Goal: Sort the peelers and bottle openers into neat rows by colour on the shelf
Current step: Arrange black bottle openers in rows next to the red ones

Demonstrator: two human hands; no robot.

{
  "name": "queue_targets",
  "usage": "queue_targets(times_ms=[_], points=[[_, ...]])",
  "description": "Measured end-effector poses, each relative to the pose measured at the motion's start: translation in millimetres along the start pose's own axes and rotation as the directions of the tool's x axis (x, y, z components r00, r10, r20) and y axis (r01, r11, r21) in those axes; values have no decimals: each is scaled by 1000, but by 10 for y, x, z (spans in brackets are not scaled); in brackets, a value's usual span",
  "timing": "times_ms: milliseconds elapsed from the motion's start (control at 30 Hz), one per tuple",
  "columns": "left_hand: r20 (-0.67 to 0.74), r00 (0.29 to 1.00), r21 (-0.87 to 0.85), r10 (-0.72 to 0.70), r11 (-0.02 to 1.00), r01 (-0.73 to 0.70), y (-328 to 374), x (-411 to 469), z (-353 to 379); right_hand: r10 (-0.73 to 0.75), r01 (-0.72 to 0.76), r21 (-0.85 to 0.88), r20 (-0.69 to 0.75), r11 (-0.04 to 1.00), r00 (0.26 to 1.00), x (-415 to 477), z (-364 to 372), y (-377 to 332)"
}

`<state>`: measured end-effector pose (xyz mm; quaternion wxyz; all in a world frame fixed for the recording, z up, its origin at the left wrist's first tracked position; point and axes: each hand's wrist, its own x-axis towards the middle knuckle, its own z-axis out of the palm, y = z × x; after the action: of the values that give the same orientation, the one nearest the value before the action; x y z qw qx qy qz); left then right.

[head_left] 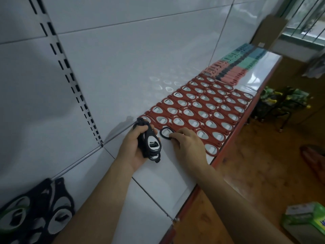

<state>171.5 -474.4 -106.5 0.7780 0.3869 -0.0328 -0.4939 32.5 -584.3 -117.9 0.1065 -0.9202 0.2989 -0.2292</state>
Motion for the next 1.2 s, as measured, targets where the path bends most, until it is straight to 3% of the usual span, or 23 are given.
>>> queue_targets(times_ms=[100, 200, 367, 433, 567, 633, 733, 767, 800, 833, 900, 933, 1033, 1133, 1200], points=[[-15, 1000, 89, -1, 996, 2, -6, -35, 42, 57, -41, 262, -54, 964, 997, -4, -97, -126], [25, 1000, 114, 6, 993, -9, -25, -50, 51, 142, -156, 611, 73, 776, 987, -9, -217, -327], [7, 993, 124, 118, 985, -118, -70, -31, 84, 268, -228, 797, 86, 560, 960, -42, -290, -359], [-44, 987, 164, 153, 976, -144, -95, -37, 107, 241, -230, 828, 118, 511, 963, -56, -365, -315], [-53, 986, 261, 160, 955, -141, -129, -82, 184, 150, -215, 765, 155, 607, 976, -46, -526, -235], [-12, 988, 338, 152, 931, -139, -133, -107, 234, 177, -234, 751, 157, 618, 972, -37, -624, -174], [49, 983, 485, 179, 856, -180, -96, -146, 290, 300, -320, 772, 175, 550, 938, -61, -821, -24], [92, 970, 596, 224, 768, -234, -65, -151, 300, 317, -333, 769, 178, 546, 931, -72, -898, 50], [174, 950, 739, 260, 603, -300, -24, -163, 307, 315, -347, 757, 196, 554, 929, -78, -977, 114], [275, 928, 862, 252, 363, -354, 12, -180, 304, 291, -360, 732, 227, 579, 929, -78, -1046, 176], [374, 918, 927, 134, -66, -368, 30, -218, 307, 209, -358, 621, 302, 697, 930, -59, -1086, 296], [377, 923, 915, 73, -185, -359, 11, -228, 305, 169, -332, 529, 332, 781, 928, -42, -1065, 337], [395, 918, 852, -36, -360, -381, -109, -221, 294, 83, -208, 271, 409, 940, 909, -26, -906, 384], [408, 913, 836, -1, -400, -374, -163, -216, 293, 43, -132, 185, 418, 974, 908, -76, -772, 385], [414, 910, 804, -4, -468, -368, -189, -230, 305, 58, -111, 139, 339, 984, 939, -144, -732, 398]])
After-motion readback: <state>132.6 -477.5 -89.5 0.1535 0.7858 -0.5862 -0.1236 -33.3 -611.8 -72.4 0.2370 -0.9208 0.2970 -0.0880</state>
